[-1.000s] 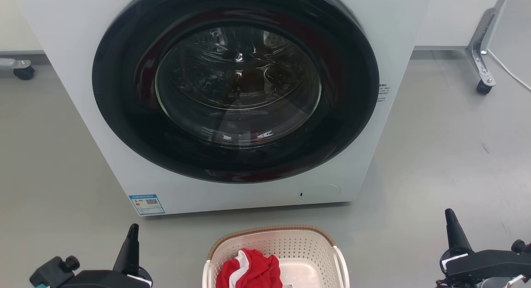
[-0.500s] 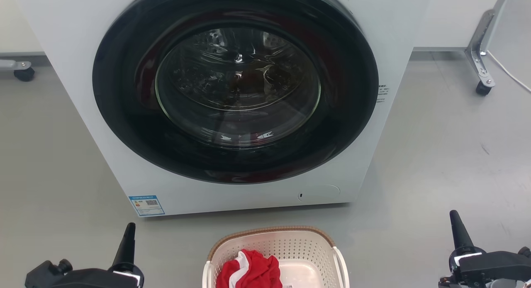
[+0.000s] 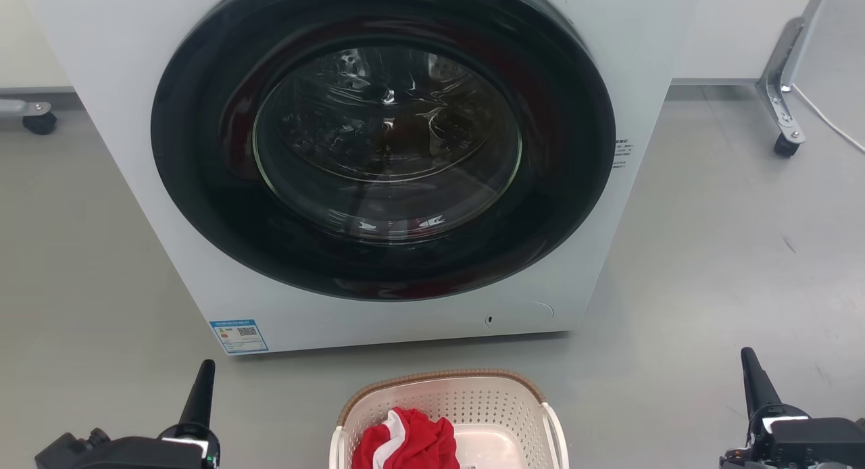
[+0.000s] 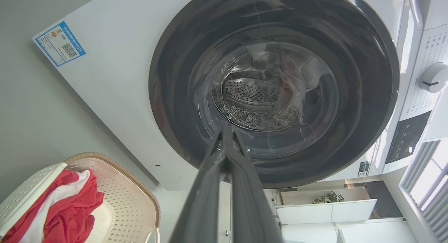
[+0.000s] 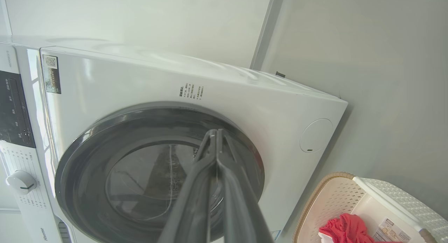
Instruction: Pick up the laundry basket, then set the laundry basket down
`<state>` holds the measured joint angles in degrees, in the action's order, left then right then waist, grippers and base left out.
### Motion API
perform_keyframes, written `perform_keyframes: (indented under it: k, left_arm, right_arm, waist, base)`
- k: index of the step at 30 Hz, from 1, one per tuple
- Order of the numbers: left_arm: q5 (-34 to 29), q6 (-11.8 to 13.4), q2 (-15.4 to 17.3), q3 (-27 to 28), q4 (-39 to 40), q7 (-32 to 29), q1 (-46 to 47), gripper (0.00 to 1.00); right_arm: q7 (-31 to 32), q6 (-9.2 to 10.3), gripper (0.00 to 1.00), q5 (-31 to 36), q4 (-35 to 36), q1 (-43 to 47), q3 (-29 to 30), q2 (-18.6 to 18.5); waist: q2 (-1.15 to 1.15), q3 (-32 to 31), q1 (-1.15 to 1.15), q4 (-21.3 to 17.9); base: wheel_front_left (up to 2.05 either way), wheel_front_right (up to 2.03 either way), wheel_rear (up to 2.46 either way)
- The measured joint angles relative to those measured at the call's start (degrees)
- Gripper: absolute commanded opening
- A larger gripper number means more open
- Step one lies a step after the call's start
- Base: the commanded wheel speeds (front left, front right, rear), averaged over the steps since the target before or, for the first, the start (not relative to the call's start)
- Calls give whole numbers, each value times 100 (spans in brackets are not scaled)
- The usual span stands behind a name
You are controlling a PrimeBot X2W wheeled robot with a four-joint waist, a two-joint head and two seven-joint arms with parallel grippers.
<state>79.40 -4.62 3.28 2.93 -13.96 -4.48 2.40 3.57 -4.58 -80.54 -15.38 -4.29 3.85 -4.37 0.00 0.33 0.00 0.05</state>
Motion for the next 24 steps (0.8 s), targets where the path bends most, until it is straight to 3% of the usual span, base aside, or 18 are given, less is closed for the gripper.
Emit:
perform_keyframes:
  k: [17,24]
  left_arm:
    - [1140,-201,-70,224,-260,-188,205,0]
    - [1225,-202,-79,231,-275,-203,208,0]
  right_arm:
    - [285,-208,0,-1074,-165,-90,367,174]
    - [293,-233,0,-1090,-171,-94,380,181]
  waist:
    - [0,-23,0,-6]
    - [0,-23,0,-6]
  base:
    - [0,0,0]
    - [0,0,0]
